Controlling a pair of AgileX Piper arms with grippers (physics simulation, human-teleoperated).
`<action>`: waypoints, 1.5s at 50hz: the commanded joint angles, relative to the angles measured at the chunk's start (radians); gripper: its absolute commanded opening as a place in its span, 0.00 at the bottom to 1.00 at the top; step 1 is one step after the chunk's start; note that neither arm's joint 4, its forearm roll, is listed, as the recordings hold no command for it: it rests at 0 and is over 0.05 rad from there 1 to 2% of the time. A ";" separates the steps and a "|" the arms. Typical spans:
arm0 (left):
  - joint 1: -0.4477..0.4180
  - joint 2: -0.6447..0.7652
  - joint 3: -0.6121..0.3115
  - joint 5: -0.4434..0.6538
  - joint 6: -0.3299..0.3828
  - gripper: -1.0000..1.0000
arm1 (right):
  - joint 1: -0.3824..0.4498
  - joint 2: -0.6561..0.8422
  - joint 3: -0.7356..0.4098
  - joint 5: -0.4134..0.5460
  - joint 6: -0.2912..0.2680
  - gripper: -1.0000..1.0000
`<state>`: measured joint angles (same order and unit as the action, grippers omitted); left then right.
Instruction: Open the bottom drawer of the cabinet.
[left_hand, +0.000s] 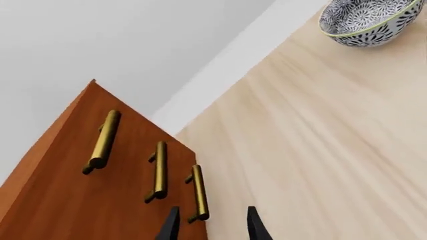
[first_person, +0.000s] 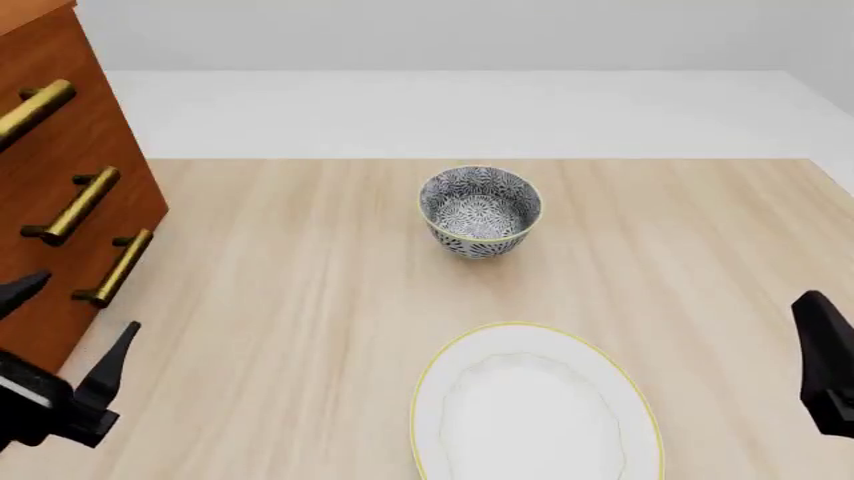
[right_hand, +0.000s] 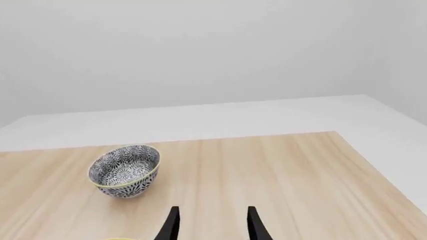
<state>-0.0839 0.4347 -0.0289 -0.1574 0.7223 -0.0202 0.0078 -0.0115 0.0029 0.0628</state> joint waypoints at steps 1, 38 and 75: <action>0.002 0.108 0.029 -0.074 0.150 1.00 | 0.000 -0.002 -0.007 0.006 0.004 1.00; 0.069 0.570 0.029 -0.452 0.445 1.00 | 0.000 -0.004 -0.001 -0.002 0.005 1.00; 0.142 0.894 0.022 -0.758 0.457 1.00 | -0.015 0.000 -0.002 -0.001 0.002 1.00</action>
<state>0.0368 1.2283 -0.0026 -0.8287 1.1759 -0.0307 0.0063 -0.0172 0.0063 0.0641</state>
